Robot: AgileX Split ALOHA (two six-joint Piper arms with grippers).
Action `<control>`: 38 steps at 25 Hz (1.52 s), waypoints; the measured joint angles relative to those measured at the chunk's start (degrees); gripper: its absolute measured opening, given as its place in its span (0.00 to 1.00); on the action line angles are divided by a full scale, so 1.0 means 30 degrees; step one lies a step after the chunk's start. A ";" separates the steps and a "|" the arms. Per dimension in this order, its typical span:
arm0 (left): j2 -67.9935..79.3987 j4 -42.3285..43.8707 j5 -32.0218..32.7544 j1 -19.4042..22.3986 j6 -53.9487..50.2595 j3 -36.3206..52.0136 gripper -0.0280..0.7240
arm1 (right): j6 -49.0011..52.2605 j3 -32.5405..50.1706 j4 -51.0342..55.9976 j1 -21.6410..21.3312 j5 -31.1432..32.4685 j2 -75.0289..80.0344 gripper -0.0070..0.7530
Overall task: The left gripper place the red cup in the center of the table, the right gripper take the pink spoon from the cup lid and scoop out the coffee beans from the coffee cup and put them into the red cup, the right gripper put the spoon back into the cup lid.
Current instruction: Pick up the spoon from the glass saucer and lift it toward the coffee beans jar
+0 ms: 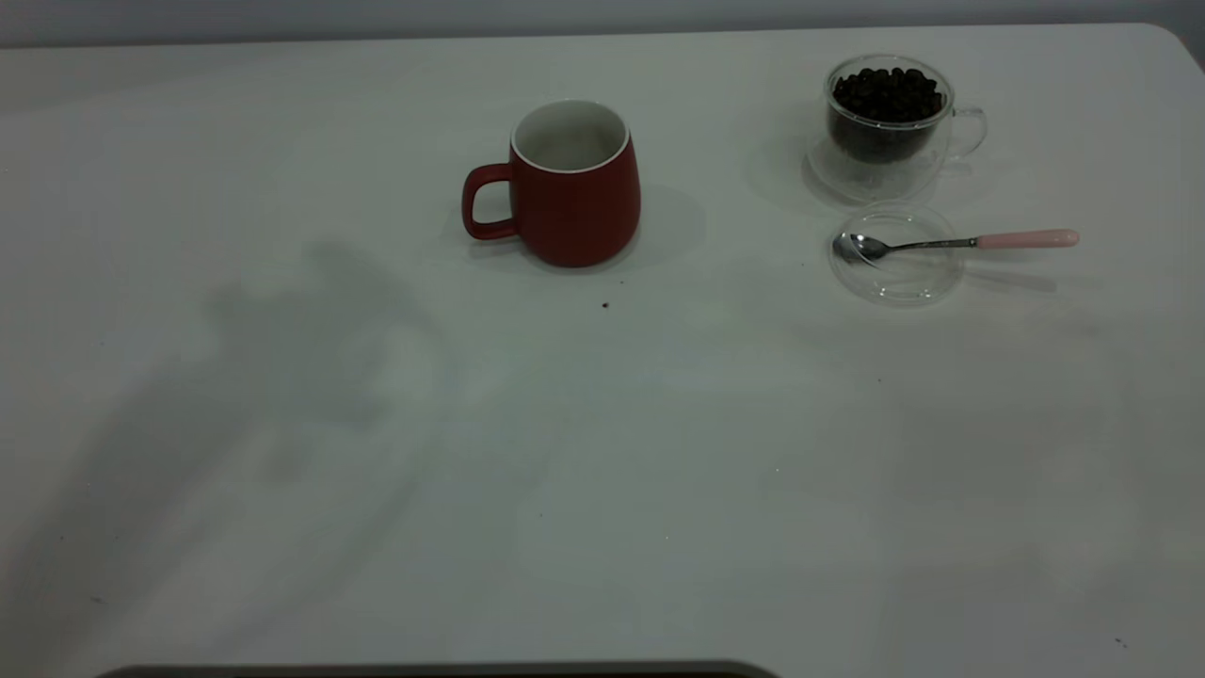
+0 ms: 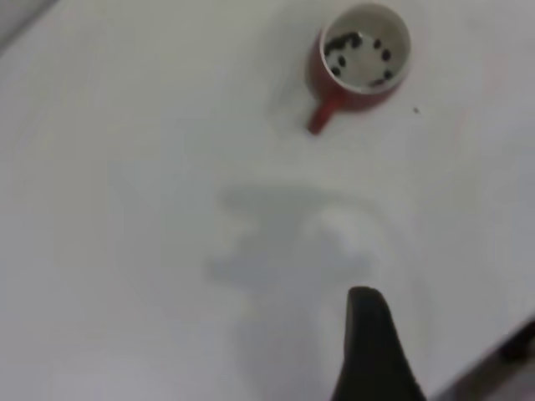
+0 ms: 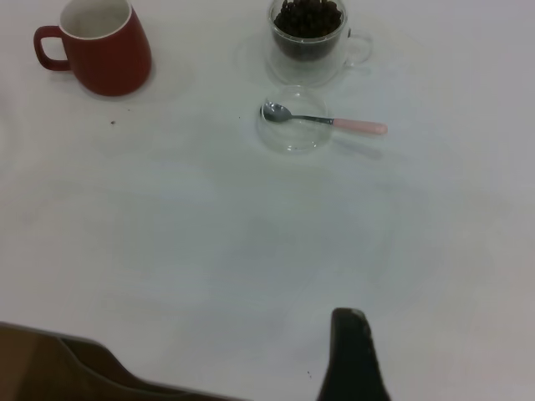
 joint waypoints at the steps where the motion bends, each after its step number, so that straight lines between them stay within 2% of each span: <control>1: -0.0694 0.0000 0.0000 0.0000 -0.0404 0.0841 0.75 | 0.0000 0.0000 0.0000 0.0000 0.0000 0.0000 0.78; 11: -0.7325 -0.0033 0.0000 0.0000 -0.3889 1.4260 0.75 | 0.0000 0.0000 0.0000 0.0000 0.0000 0.0000 0.78; 17: -1.1458 -0.0016 -0.0849 0.0000 -0.4539 1.9446 0.75 | 0.0000 0.0000 0.0000 0.0000 0.0000 0.0000 0.78; 21: -1.4784 0.0003 -0.2229 0.0000 -0.4579 2.1220 0.75 | 0.0000 0.0000 0.0000 0.0000 0.0000 0.0000 0.78; 25: -1.7725 0.0152 -0.2638 0.0000 -0.4588 2.1502 0.75 | 0.0000 0.0000 0.0000 0.0000 0.0000 0.0000 0.78; 31: -2.1145 0.1421 -0.1353 0.0000 -0.5360 2.1835 0.75 | 0.0000 0.0000 0.0000 0.0000 0.0000 0.0000 0.78; 38: -2.4362 0.2536 -0.1123 0.0000 -0.7034 2.2039 0.75 | 0.0000 0.0000 0.0000 0.0000 0.0000 0.0000 0.78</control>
